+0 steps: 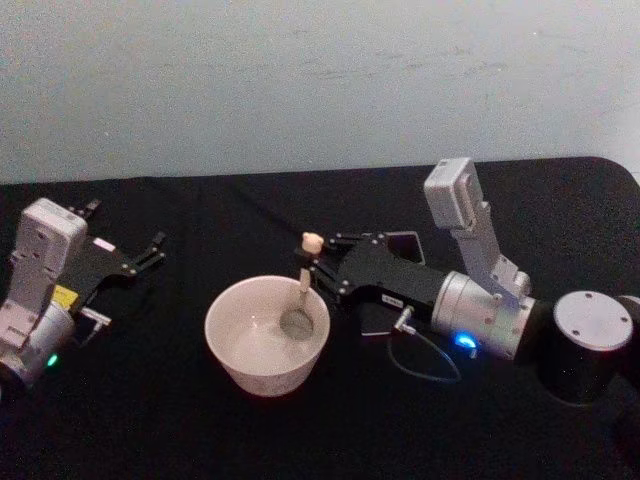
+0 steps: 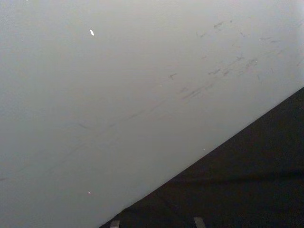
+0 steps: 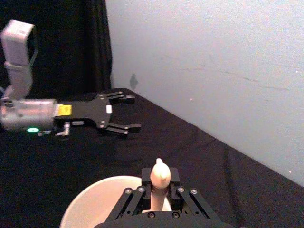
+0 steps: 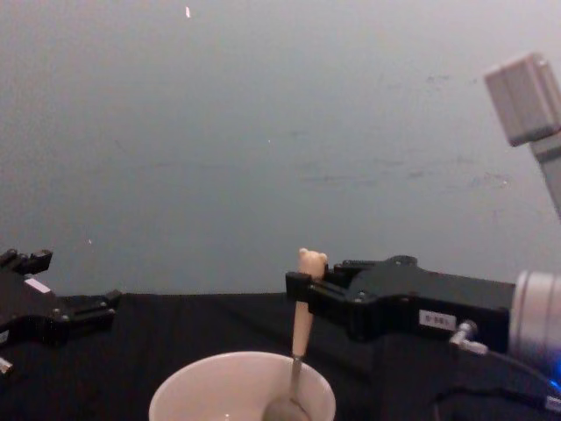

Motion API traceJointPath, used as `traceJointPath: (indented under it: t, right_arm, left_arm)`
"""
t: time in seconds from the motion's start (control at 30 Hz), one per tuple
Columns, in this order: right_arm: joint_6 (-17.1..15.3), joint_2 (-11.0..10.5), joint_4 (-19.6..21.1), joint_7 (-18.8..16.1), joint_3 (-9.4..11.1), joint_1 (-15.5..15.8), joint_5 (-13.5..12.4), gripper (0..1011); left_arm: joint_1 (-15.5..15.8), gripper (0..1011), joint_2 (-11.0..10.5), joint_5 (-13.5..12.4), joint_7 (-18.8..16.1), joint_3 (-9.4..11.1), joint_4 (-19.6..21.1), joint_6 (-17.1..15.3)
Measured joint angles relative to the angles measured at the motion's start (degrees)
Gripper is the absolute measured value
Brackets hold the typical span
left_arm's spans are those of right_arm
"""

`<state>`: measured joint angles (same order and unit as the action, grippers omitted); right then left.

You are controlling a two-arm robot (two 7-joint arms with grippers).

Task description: Pick up the stirring spoon with one hand, stir inside the cup, then place it back in its original position.

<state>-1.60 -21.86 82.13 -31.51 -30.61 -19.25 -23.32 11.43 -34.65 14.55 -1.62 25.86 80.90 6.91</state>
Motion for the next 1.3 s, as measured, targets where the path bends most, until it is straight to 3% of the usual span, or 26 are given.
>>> traceJointPath:
  t: [0.3, 0.63, 0.93, 1.3]
  right_arm:
    - [-1.6, -3.2, 5.8, -2.5, 0.0, 3.0, -3.5, 213]
    - [-2.4, -3.8, 7.6, -2.8, -2.0, 3.3, -4.6, 213]
    - [-2.8, -1.0, 4.3, -1.8, -4.3, 0.5, -3.9, 213]
    - [-2.7, 2.6, -0.8, -0.1, -5.3, -2.8, -2.3, 213]
  left_arm:
    - [0.0, 1001, 0.0, 0.0, 0.0, 0.0, 0.0, 0.0]
    - [0.0, 1001, 0.0, 0.0, 0.0, 0.0, 0.0, 0.0]
    - [0.0, 1002, 0.0, 0.0, 0.0, 0.0, 0.0, 0.0]
    - [0.0, 1001, 0.0, 0.0, 0.0, 0.0, 0.0, 0.0]
